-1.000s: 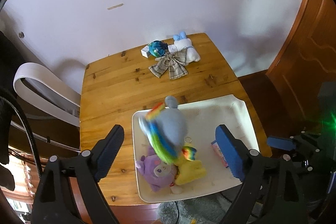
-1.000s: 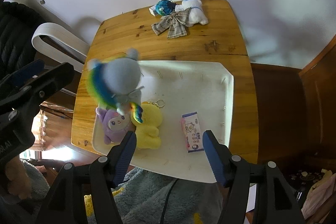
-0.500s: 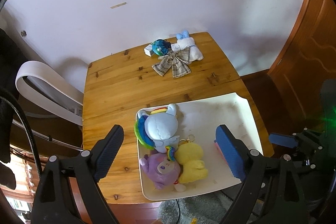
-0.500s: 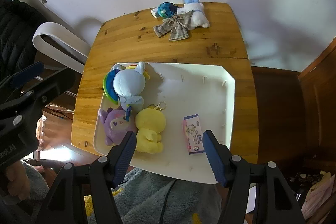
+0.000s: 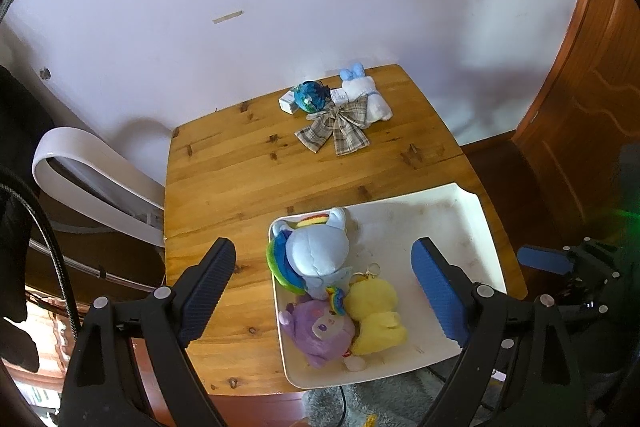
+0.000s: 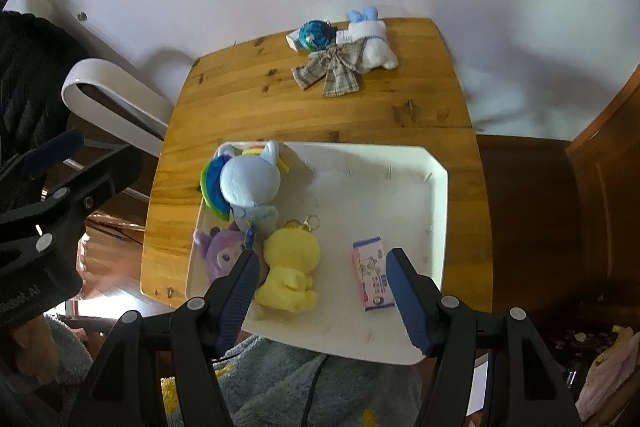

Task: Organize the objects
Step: 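Move both open tools toward the plaid bow and white bunny plush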

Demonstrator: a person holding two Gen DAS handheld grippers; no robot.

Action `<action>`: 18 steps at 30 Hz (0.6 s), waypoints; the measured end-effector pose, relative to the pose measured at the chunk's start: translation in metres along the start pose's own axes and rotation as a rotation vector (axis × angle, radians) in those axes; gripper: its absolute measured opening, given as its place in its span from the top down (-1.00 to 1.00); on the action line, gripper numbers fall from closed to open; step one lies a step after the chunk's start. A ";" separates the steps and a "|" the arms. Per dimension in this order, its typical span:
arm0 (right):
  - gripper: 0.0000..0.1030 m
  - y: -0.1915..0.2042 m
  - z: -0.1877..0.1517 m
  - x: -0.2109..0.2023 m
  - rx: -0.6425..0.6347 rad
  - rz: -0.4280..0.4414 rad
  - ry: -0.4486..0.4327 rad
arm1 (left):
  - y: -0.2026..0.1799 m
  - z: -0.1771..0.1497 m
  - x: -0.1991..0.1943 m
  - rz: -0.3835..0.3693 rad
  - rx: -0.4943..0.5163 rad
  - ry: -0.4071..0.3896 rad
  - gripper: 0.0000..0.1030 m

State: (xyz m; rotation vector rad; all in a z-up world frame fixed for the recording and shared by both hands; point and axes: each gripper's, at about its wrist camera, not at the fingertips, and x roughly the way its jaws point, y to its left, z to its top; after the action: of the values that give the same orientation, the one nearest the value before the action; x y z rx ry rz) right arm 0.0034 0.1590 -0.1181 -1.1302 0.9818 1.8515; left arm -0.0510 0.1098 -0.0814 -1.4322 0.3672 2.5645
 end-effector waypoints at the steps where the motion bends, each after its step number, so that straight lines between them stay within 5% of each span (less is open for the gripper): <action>1: -0.29 0.000 0.003 -0.002 0.003 -0.002 -0.008 | 0.001 0.002 0.000 0.003 0.002 -0.002 -0.78; 18: -0.29 -0.006 0.071 -0.003 0.039 -0.022 -0.082 | 0.059 0.066 0.008 0.029 -0.057 -0.029 -0.78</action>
State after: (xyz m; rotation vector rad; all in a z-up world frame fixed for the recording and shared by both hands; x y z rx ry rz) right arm -0.0151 0.2231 -0.0943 -1.0296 0.9504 1.8384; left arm -0.1244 0.0741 -0.0478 -1.4165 0.3145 2.6361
